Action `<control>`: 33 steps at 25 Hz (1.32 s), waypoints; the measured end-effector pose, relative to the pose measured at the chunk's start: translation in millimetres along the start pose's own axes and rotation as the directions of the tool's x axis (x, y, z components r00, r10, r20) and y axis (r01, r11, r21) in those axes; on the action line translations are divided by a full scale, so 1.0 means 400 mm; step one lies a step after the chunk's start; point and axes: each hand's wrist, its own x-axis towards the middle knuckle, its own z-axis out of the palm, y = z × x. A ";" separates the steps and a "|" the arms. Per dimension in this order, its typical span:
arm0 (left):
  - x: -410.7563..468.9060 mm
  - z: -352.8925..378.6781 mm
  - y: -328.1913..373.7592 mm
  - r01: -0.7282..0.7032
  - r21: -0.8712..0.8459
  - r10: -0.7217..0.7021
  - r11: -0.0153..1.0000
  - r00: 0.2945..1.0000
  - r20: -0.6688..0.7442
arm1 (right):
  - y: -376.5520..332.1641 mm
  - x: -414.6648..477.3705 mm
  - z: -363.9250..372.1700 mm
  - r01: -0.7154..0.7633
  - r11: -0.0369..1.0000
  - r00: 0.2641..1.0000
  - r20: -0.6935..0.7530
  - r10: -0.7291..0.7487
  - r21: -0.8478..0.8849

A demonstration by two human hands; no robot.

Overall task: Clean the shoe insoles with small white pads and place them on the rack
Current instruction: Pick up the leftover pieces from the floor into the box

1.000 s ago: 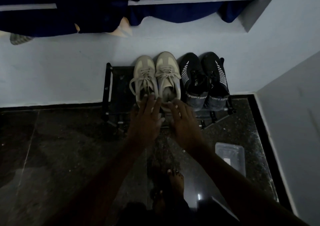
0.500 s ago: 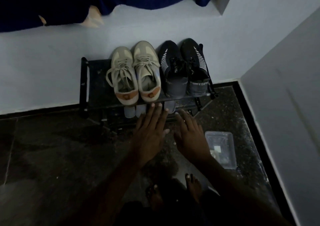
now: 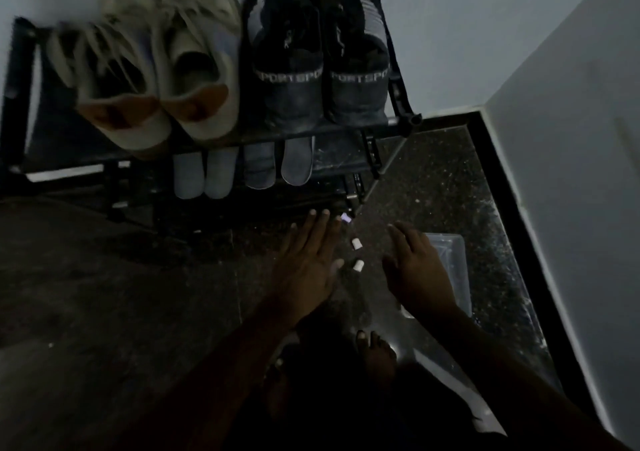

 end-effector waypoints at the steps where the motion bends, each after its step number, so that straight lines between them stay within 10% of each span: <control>1: 0.004 0.054 0.012 0.003 -0.005 -0.003 1.000 1.000 0.006 | 0.034 0.003 0.040 -0.002 1.000 1.000 0.013 0.002 0.000; 11: 0.054 0.546 0.087 -0.124 -0.064 0.115 0.990 0.984 -0.137 | 0.269 0.083 0.411 0.002 0.999 0.994 0.113 -0.007 0.046; 17: 0.092 0.854 0.056 0.052 -0.210 -0.037 0.976 0.996 0.077 | 0.356 0.176 0.602 -0.023 0.999 0.965 0.263 0.013 0.035; 33: 0.165 1.027 0.069 0.139 -0.367 -0.052 0.920 0.970 0.236 | 0.409 0.308 0.838 -0.157 0.979 0.925 0.368 0.099 0.133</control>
